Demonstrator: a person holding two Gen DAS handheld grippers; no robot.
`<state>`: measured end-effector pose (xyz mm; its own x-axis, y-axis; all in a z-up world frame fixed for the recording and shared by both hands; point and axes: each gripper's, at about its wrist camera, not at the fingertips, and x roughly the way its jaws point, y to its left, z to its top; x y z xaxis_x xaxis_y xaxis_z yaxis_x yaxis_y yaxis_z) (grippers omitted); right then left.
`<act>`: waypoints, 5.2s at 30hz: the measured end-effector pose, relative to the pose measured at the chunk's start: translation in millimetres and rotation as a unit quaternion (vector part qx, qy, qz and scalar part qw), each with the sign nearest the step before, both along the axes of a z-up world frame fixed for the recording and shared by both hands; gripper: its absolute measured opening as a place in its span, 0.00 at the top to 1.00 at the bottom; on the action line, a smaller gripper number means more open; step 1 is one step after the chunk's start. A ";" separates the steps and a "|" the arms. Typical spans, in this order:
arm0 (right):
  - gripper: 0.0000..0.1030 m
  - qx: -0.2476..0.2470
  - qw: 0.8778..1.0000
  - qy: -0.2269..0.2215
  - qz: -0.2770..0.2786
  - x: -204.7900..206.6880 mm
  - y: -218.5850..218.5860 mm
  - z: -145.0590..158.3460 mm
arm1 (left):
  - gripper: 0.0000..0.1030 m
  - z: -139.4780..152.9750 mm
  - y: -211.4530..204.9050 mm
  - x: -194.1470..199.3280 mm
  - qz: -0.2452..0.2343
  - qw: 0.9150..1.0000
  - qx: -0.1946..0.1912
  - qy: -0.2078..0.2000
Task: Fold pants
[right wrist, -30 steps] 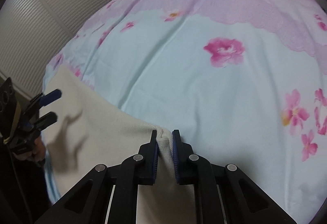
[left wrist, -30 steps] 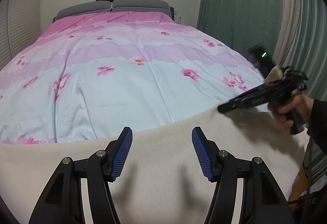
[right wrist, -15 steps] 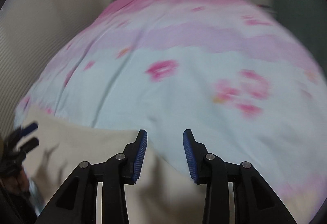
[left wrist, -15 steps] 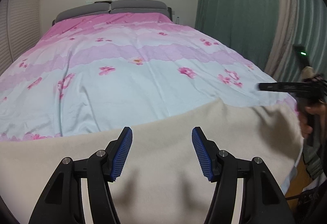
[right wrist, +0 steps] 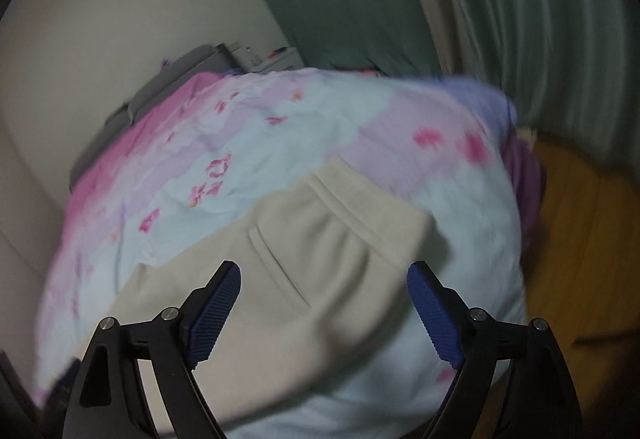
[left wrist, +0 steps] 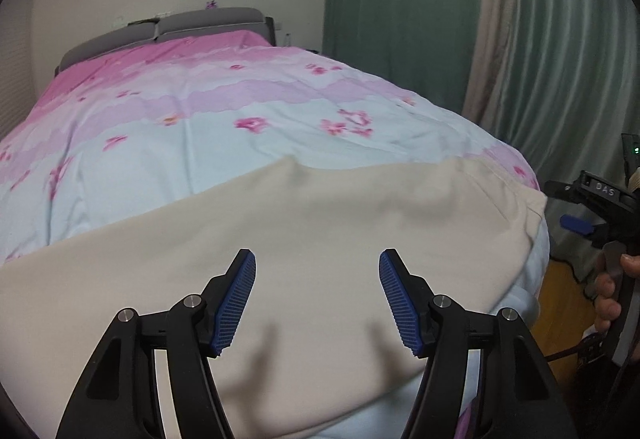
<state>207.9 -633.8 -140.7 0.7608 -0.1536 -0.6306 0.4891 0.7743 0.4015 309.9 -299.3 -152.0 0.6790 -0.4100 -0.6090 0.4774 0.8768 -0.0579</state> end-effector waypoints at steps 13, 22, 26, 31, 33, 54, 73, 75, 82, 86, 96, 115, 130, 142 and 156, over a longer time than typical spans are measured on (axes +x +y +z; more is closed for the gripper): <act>0.17 0.039 0.999 -0.007 -0.032 -0.9 -0.8 -44.3 | 0.36 -10.8 -8.3 -5.4 0.027 1.000 0.005 0.006; 0.17 0.142 0.988 -0.060 -0.014 8.2 -24.0 -85.5 | 0.36 -18.9 -14.8 -4.3 0.023 1.000 0.010 0.019; 0.22 0.155 0.984 -0.076 0.030 25.9 -21.1 -98.7 | 0.36 -16.9 -17.8 -3.0 0.023 1.000 0.009 0.017; 0.66 0.174 0.980 -0.085 0.047 37.9 -20.7 -109.8 | 0.36 -11.7 -16.6 -0.5 0.027 1.000 0.010 0.009; 0.75 0.165 0.981 -0.091 0.050 35.3 -18.4 -102.8 | 0.36 -8.1 -12.2 2.3 0.031 0.999 0.007 0.009; 0.84 -0.272 0.937 -0.106 0.190 75.0 265.3 78.9 | 0.27 78.8 203.2 -31.9 0.180 0.981 -0.014 -0.065; 0.84 -0.423 0.783 0.045 0.455 64.6 540.3 -81.2 | 0.26 37.4 385.4 -52.8 0.321 0.947 -0.031 -0.007; 0.84 -0.429 0.780 0.048 0.454 64.1 541.7 -82.1 | 0.26 34.7 384.7 -53.7 0.317 0.948 -0.033 -0.004; 0.80 -0.452 0.755 0.062 0.471 42.1 550.0 -90.3 | 0.26 32.6 368.6 -52.3 0.295 0.955 -0.028 -0.002; 0.75 -0.506 0.730 0.059 0.455 33.5 563.3 -98.9 | 0.26 37.0 359.8 -54.6 0.284 0.959 -0.024 -0.003; 0.58 -0.299 0.840 0.039 0.451 17.7 493.1 -35.5 | 0.26 55.7 328.7 -54.1 0.250 0.967 -0.039 -0.009; 0.53 -0.130 0.961 0.001 0.245 28.3 317.7 -5.5 | 0.56 -25.6 240.1 -17.3 0.191 0.980 -0.015 0.047; 0.53 -0.126 0.963 0.016 0.236 34.7 300.8 -18.3 | 0.64 -50.2 244.6 -33.5 0.200 0.979 0.012 0.048; 0.41 -0.142 0.956 0.039 0.255 76.2 285.0 -2.3 | 0.66 15.4 231.0 -35.5 0.189 0.982 -0.007 -0.011; 0.41 -0.148 0.915 0.134 0.350 229.2 302.7 -32.1 | 0.65 -40.7 210.0 16.0 0.169 0.982 -0.024 0.082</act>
